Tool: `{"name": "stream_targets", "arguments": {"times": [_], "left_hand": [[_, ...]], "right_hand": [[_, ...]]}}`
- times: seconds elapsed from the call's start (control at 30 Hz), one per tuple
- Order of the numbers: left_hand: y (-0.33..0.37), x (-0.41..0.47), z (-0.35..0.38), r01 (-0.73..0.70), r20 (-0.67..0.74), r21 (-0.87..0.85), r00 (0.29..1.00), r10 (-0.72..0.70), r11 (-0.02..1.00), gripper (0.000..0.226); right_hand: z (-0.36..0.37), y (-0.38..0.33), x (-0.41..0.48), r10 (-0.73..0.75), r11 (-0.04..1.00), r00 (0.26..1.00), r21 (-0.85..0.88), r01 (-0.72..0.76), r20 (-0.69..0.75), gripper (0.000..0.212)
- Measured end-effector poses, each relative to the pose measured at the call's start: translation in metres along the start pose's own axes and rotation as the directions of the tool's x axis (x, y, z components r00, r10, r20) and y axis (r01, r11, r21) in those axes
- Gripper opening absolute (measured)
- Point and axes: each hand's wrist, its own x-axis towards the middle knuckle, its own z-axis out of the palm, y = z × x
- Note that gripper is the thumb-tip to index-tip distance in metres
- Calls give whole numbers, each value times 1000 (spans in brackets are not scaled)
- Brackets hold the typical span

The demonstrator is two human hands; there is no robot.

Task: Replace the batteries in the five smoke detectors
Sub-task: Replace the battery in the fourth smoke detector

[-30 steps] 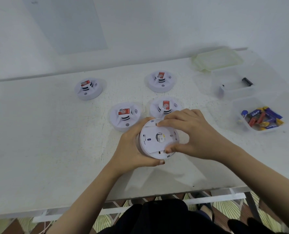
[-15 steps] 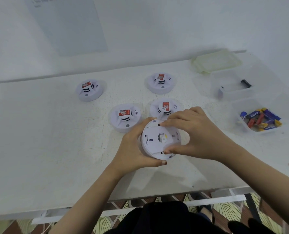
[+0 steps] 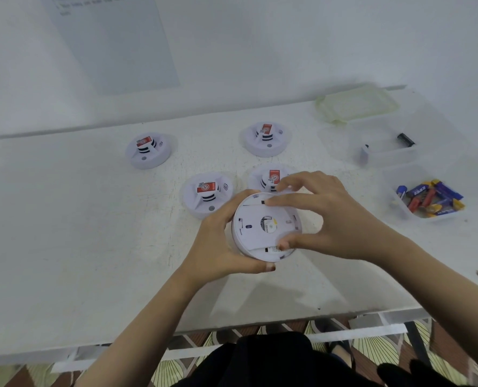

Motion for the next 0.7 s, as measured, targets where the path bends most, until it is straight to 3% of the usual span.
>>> {"name": "stream_targets", "arguments": {"times": [0.13,0.23,0.37,0.57,0.7], "left_hand": [[0,-3,-2,14,34,-16,999,-13,1000,91],[2,-3,-4,24,35,-23,999,-23,999,92],[0,-1,-7,39,46,-6,998,-38,999,93],[2,1,-8,50,46,2,998,-50,999,93],[6,2,-4,44,32,23,998,-44,999,95]], "right_hand": [[-10,5,-1,24,996,985,76,-37,171,61],[-11,4,-1,28,985,976,158,-63,217,61],[-8,0,-3,17,974,977,216,-64,212,59],[-2,-6,-11,5,998,975,59,-18,222,60],[-2,-10,-7,-14,991,993,137,-2,118,62]]}}
